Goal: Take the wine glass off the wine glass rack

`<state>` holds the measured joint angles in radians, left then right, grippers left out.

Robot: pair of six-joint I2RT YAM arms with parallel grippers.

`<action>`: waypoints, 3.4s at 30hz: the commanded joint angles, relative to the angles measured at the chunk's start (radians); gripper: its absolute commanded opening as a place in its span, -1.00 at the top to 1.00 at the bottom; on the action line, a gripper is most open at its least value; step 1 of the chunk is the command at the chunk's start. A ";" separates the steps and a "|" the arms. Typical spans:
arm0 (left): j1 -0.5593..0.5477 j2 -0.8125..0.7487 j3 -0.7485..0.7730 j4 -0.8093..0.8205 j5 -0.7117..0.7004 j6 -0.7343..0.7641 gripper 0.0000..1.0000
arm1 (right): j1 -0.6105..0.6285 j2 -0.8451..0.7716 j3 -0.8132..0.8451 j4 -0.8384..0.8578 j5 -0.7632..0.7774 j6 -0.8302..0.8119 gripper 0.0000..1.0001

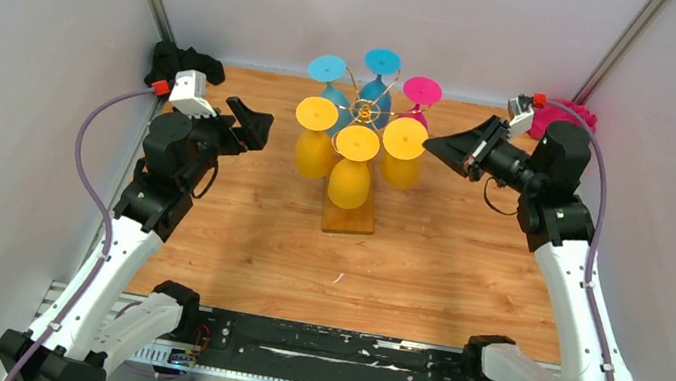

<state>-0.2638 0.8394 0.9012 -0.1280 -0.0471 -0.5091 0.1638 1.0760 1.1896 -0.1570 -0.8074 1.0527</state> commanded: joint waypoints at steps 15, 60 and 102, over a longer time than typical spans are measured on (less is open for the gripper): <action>0.003 -0.011 -0.002 0.018 0.019 -0.009 -0.96 | 0.030 -0.010 0.000 -0.046 -0.016 -0.028 1.00; 0.003 -0.020 -0.010 -0.004 0.010 0.007 -0.96 | -0.055 0.063 0.068 0.000 0.097 -0.080 1.00; 0.001 0.116 0.391 0.288 0.729 -0.104 -0.99 | -0.093 -0.070 0.401 0.380 -0.100 0.193 1.00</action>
<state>-0.2638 0.9215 1.3445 -0.1173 0.3599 -0.4984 0.0826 0.9398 1.6791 -0.2466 -0.6998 0.9333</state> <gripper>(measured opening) 0.990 0.009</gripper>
